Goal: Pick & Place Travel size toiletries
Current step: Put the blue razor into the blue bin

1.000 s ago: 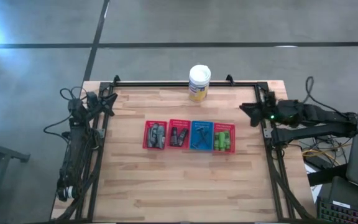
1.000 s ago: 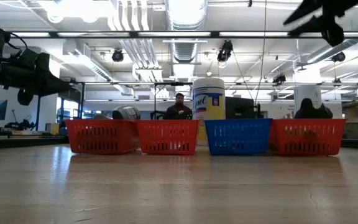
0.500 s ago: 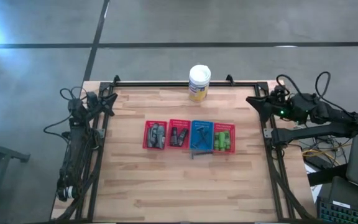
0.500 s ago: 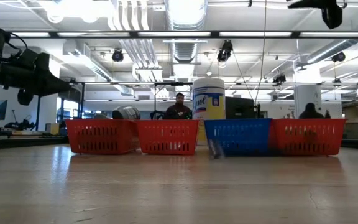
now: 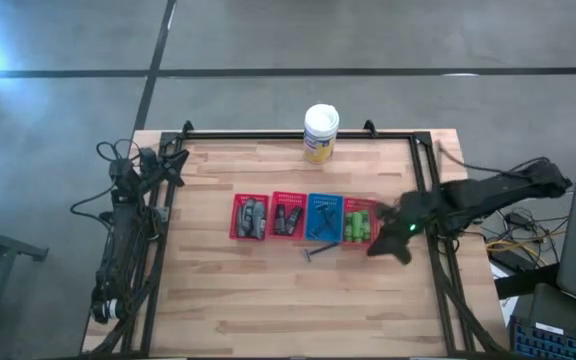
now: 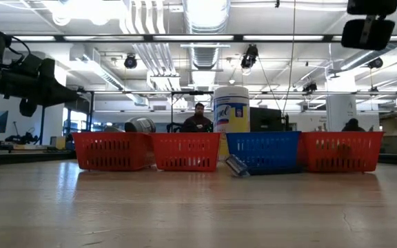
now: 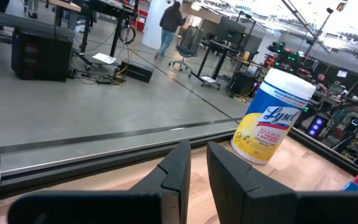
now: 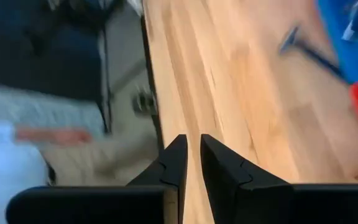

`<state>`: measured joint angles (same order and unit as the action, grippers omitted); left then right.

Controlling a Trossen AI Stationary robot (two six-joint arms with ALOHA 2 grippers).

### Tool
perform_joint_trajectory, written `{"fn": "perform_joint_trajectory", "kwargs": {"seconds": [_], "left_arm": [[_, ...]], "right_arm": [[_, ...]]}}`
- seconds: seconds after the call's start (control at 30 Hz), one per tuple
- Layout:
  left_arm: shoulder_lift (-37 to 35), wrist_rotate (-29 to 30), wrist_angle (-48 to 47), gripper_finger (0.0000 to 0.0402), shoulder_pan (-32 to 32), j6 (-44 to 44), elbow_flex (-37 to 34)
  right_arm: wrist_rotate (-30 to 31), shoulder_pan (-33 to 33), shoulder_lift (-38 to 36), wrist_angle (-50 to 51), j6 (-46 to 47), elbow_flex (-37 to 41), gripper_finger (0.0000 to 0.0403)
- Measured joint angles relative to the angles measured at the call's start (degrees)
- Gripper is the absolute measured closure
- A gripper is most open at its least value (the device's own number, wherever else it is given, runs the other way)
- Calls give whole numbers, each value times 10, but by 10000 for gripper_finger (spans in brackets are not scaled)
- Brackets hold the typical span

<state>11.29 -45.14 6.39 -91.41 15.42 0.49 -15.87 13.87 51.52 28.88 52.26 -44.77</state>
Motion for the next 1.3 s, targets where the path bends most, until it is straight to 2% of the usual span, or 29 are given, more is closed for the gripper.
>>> {"fn": "perform_joint_trajectory", "kwargs": {"seconds": [0.13,0.2,0.37,0.47,0.67,0.8,0.97,1.1,1.3], "left_arm": [[0,0,0,344,0,0,0],[0,0,0,344,0,0,0],[0,0,0,344,0,0,0],[0,0,0,344,0,0,0],[0,0,0,344,0,0,0],[0,0,0,344,0,0,0],[0,0,0,344,0,0,0],[0,0,0,344,0,0,0],[0,0,0,344,0,0,0]], "right_arm": [[-67,-3,97,-5,-42,0,358],[-73,-9,146,-22,-50,0,350],[-77,-22,270,-13,-164,-45,294],[-32,-17,335,3,-256,-100,253],[124,-3,474,81,-424,-253,203],[159,-8,569,143,-450,-351,199],[154,-12,650,206,-463,-430,216],[158,-11,675,227,-465,-456,230],[167,-13,676,232,-467,-441,229]]}}
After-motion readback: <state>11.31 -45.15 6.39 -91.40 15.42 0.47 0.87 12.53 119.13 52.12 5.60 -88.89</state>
